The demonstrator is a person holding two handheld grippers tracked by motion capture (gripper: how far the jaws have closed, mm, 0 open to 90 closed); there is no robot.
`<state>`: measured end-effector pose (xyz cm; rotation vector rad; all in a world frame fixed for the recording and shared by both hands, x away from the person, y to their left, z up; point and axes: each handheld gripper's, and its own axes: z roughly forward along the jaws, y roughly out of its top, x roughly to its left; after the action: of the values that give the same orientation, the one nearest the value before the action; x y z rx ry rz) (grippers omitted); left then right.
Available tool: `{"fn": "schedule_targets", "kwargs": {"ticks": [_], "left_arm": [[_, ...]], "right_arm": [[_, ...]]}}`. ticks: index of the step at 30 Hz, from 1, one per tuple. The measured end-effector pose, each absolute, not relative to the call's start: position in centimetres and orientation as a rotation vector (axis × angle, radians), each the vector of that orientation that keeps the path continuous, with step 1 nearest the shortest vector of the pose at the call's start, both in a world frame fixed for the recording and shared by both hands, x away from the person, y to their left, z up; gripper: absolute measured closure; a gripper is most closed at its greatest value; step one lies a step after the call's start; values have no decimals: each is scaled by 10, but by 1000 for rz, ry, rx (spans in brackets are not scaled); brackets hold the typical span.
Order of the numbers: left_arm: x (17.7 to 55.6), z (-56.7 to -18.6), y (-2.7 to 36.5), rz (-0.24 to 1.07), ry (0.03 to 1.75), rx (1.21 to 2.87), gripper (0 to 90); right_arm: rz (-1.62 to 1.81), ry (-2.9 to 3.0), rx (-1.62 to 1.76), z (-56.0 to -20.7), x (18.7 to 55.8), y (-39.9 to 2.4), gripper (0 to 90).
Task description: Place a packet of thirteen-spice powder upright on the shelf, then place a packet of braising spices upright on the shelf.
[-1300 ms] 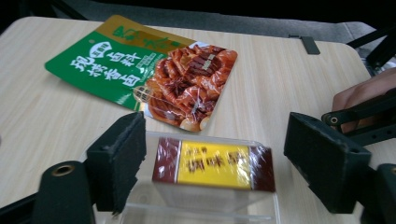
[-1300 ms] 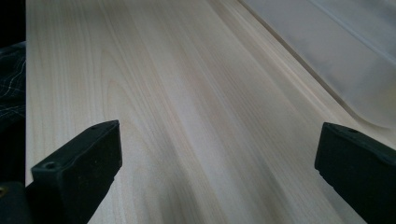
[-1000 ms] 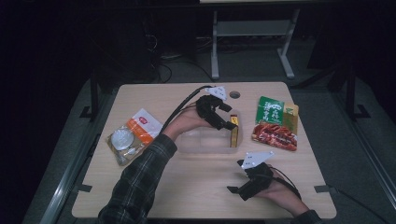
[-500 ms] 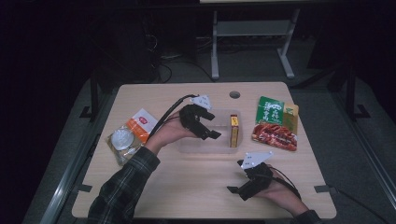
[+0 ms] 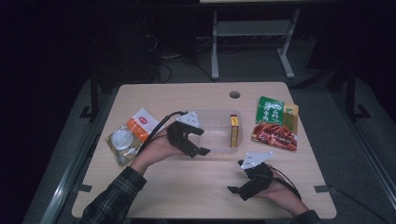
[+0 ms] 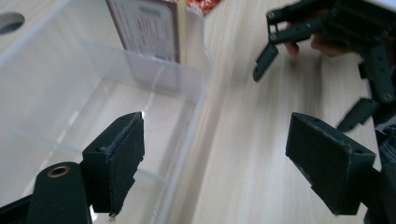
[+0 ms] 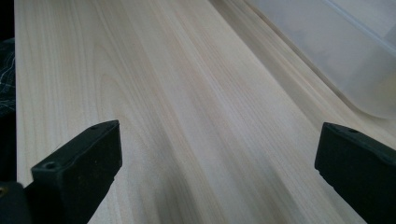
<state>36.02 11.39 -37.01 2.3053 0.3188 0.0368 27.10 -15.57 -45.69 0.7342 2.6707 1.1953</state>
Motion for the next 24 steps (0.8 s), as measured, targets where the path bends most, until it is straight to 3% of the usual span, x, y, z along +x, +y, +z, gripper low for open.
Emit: {"fn": "schedule_targets", "kwargs": {"ticks": [10, 20, 24], "left_arm": [[334, -393, 147, 43, 381, 2274, 192], [303, -422, 191, 106, 502, 2213, 199], [292, -427, 203, 121, 533, 2196, 209]], "right_arm": [[1183, 2657, 801, -455, 274, -163, 73], [1126, 2576, 931, -448, 282, -182, 208], [1086, 2502, 1013, -445, 295, -200, 363]]}}
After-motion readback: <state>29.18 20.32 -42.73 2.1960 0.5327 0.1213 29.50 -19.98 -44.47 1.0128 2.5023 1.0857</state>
